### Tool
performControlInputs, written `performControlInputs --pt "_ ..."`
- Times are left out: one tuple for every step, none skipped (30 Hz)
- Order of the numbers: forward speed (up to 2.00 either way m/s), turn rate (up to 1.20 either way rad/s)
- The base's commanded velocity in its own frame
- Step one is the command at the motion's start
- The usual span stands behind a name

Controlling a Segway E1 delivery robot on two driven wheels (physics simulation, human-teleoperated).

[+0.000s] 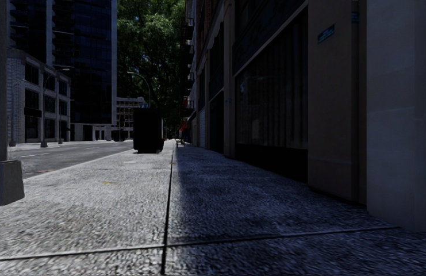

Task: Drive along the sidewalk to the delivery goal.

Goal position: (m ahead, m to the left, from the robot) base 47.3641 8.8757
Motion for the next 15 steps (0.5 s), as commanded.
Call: performControlInputs --pt "2.00 0.00" --pt "2.00 0.00" --pt "2.00 0.00" --pt "2.00 0.00" --pt "2.00 0.00" --pt "2.00 0.00" --pt "2.00 0.00" --pt "2.00 0.00" --pt "2.00 0.00" --pt "2.00 0.00" --pt "2.00 0.14" --pt "2.00 0.14" --pt "2.00 0.18" --pt "2.00 0.19" --pt "2.00 0.19"
